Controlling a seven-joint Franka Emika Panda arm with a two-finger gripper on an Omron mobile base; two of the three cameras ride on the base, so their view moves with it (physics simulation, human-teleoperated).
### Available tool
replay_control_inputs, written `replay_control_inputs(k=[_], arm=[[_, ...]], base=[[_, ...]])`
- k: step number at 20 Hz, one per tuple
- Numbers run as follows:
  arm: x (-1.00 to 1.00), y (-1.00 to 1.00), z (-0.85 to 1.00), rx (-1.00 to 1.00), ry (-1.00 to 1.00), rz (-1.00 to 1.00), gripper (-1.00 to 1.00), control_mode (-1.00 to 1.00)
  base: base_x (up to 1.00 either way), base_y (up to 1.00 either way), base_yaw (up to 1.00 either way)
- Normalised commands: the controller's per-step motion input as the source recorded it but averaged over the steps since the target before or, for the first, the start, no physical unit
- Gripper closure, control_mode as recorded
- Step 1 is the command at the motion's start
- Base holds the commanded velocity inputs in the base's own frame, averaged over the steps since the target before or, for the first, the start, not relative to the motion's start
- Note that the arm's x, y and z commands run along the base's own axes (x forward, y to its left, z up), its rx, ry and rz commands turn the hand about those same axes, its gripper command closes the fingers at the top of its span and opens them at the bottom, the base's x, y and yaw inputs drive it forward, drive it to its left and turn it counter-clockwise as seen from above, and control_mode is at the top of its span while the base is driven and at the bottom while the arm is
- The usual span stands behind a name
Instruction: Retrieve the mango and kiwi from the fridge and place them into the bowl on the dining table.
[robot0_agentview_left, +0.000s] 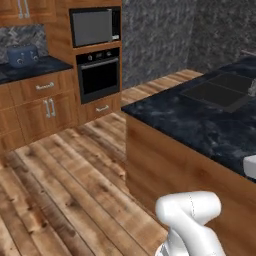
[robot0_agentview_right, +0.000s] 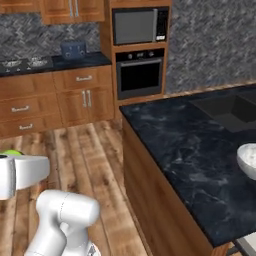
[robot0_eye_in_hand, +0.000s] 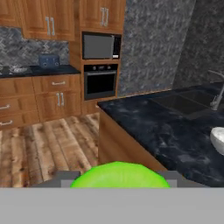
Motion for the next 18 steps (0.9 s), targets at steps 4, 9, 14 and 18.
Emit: replay_control_inputs(k=[4,9,14,18], arm=[[0.0,0.0,0.0,0.0,0.0,0.0,1.0,1.0],[0.0,0.0,0.0,0.0,0.0,0.0,1.0,1.0],[0.0,0.0,0.0,0.0,0.0,0.0,1.0,1.0],[0.0,0.0,0.0,0.0,0.0,0.0,1.0,1.0]], base=[[-0.92,-0.61,-0.14],[-0.58,-0.7,-0.14],[-0.02,-0.95,-0.16],[0.12,-0.98,-0.17]])
